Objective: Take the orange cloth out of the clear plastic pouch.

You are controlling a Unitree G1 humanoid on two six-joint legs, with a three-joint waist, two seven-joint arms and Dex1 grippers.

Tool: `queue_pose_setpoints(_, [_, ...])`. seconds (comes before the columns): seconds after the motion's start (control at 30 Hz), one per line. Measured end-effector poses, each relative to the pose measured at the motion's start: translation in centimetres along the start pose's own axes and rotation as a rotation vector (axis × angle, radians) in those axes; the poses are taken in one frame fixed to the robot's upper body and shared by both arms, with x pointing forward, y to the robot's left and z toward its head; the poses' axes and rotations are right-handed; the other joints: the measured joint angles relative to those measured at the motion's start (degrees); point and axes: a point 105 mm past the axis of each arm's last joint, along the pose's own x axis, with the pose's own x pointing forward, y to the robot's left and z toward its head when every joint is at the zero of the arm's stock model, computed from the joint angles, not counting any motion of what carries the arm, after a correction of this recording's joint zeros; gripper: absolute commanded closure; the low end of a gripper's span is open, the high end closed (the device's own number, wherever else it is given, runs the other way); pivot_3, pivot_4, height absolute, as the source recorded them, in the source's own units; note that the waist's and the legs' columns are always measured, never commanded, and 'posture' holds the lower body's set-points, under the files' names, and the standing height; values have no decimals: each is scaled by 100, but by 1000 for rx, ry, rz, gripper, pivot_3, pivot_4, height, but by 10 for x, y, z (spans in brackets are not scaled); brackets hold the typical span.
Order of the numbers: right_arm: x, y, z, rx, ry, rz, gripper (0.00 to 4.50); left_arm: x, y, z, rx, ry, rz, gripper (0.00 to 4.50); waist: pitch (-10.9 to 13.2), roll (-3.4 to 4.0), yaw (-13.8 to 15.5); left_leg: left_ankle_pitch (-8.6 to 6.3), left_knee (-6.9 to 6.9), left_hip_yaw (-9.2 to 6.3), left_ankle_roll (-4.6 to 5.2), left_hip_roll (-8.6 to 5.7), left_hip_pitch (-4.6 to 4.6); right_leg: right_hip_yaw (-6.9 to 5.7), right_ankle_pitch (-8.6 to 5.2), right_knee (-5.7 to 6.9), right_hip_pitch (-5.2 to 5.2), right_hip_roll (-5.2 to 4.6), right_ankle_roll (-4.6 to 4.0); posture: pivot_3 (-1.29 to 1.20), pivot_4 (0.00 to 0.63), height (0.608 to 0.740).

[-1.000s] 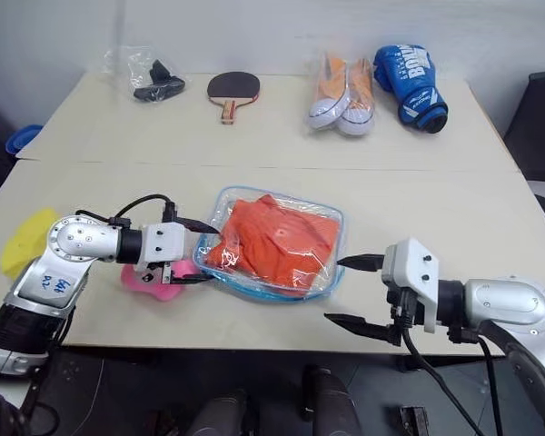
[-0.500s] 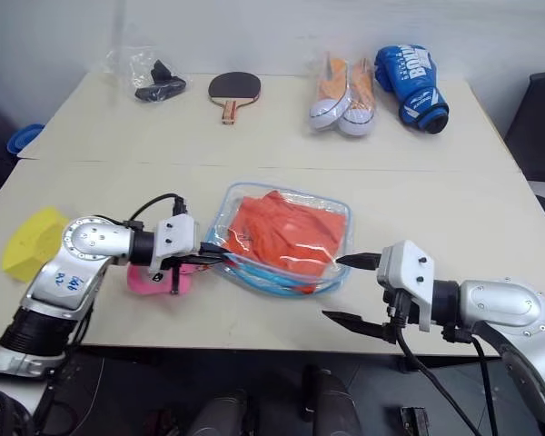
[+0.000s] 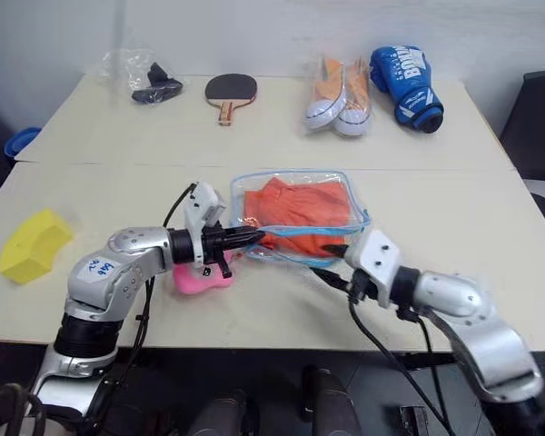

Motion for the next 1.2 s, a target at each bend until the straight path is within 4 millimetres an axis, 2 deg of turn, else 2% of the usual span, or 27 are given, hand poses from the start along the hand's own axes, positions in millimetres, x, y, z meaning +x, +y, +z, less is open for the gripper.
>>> queue_pose_setpoints(0.13, [23, -3, -4, -45, 17, -57, 2328, 5, -3, -1, 11, 8, -10, 4500, 0, 0, 11, 1, 5, -4, -1, 0, -1, -7, 0, -4, -5, -1, -1, 0, 150, 740])
queue_pose_setpoints(0.23, [39, 2, -10, -46, 34, -69, 2328, 8, -5, 1, 24, 7, -17, 4500, 0, 0, 13, 1, 10, -7, -1, 0, -3, -9, 0, -2, -5, -1, -1, 0, 150, 740])
queue_pose_setpoints(0.37, [51, -2, -30, -89, 120, -127, 1457, 10, -6, 1, 38, 13, -19, 4500, 0, 0, 1, 1, 11, -6, 0, -2, -3, -8, 0, -1, -4, -4, -1, 0, 150, 740])
queue_pose_setpoints(0.5, [63, -10, -33, -116, 136, -193, 1457, 9, -6, -1, 35, 17, -15, 4500, 0, 0, -20, 1, 10, -7, -1, 1, -3, -9, 0, 2, -5, -2, -2, 0, 150, 740])
queue_pose_setpoints(0.77, [69, -16, -31, -123, 135, -245, 1457, 9, -8, -5, 27, 24, -15, 4500, 0, 0, -46, 1, 11, -11, 0, 1, -4, -10, 0, 1, -5, -4, -1, 0, 150, 740])
queue_pose_setpoints(0.97, [65, -21, -34, -266, 189, -231, 1457, 9, -8, -5, 29, 23, -12, 4500, 0, 0, -67, 1, 10, -12, 0, 1, -4, -9, 0, 0, -5, -3, -2, 0, 150, 740])
queue_pose_setpoints(1.2, [75, -17, -30, -341, 222, -217, 1457, 10, -6, -1, 47, 9, -8, 4500, 0, 0, -123, 1, 10, -13, 0, 1, -3, -9, 0, 2, -4, -3, -2, 0, 150, 740])
